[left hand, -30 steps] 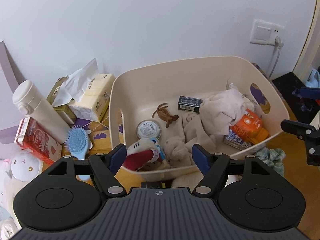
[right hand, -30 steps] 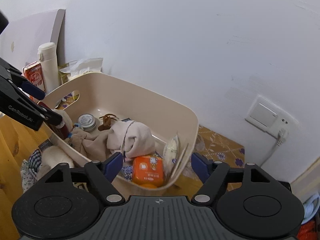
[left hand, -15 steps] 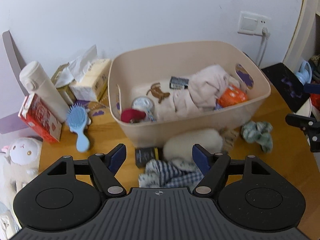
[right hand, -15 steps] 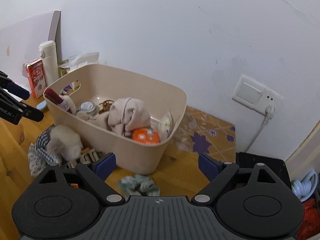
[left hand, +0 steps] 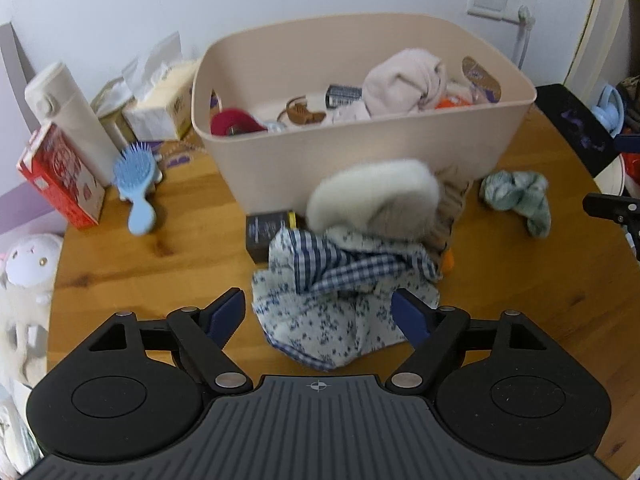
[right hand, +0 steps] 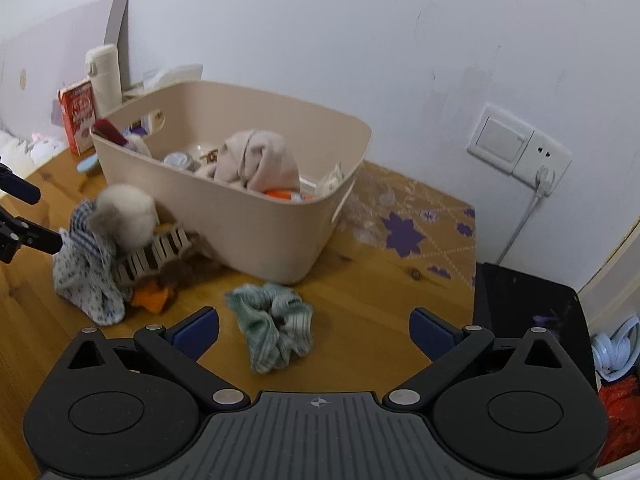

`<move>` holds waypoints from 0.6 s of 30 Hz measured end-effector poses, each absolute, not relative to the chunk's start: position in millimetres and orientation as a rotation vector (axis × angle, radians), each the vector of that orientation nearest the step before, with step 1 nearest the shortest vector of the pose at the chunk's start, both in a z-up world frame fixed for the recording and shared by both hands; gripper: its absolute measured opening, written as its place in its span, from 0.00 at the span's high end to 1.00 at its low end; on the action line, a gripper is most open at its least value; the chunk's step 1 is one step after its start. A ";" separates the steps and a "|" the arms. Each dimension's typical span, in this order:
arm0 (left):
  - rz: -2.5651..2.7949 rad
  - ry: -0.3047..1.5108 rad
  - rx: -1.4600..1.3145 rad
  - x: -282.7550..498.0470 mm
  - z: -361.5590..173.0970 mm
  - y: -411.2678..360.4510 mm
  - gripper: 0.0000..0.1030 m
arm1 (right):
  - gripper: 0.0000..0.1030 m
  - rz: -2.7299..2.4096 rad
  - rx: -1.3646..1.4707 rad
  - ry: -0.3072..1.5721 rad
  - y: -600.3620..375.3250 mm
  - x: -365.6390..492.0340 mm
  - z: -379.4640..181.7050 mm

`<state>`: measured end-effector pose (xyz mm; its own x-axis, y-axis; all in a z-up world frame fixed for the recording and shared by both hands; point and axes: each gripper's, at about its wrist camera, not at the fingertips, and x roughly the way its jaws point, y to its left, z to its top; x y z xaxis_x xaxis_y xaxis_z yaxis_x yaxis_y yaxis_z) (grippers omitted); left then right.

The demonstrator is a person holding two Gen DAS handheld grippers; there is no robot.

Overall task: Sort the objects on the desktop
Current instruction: 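Withdraw both tools from the bin toward the table, then grasp the floral shirt with the left tool while the right tool grasps the green cloth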

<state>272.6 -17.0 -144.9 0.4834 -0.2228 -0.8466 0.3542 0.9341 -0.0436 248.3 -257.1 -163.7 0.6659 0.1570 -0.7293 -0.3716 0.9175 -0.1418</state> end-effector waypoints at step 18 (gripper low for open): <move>-0.315 1.025 0.176 279.9 -204.9 -28.7 0.20 | 0.00 0.428 -0.329 0.902 -241.1 283.1 -232.7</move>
<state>279.9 -28.7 -204.9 0.4792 -0.1750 -0.8601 0.3387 0.9409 -0.0028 283.1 -241.1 -232.7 0.5459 0.2184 -0.8089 -0.4888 0.8671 -0.0958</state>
